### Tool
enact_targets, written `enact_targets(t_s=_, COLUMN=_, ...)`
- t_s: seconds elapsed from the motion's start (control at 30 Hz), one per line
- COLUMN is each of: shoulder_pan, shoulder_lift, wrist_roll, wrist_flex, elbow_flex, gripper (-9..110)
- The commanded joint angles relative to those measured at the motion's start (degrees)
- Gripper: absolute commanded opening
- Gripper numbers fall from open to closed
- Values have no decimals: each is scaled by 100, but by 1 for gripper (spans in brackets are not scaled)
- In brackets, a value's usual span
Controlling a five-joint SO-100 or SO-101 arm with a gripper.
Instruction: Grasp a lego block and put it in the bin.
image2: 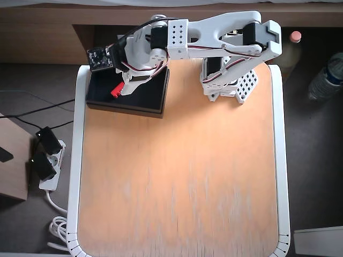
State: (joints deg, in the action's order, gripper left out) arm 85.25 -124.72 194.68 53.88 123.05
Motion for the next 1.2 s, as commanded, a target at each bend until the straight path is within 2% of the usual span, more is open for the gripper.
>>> enact_targets(t_s=0.0, shoulder_pan=-220, shoulder_lift=-826, wrist_roll=-246, wrist_flex=44, elbow_flex=-97, gripper=19)
enact_targets(t_s=0.23, shoulder_pan=-1107, shoulder_lift=-1863, wrist_roll=-984, wrist_flex=62, elbow_flex=-97, gripper=1)
enact_targets(t_s=0.6, shoulder_pan=-3507, shoulder_lift=-3454, wrist_roll=-1749, wrist_flex=88, elbow_flex=-97, gripper=1)
enact_targets(t_s=1.17, shoulder_pan=-7119, shoulder_lift=-4298, wrist_roll=-1828, wrist_flex=185, elbow_flex=378, gripper=0)
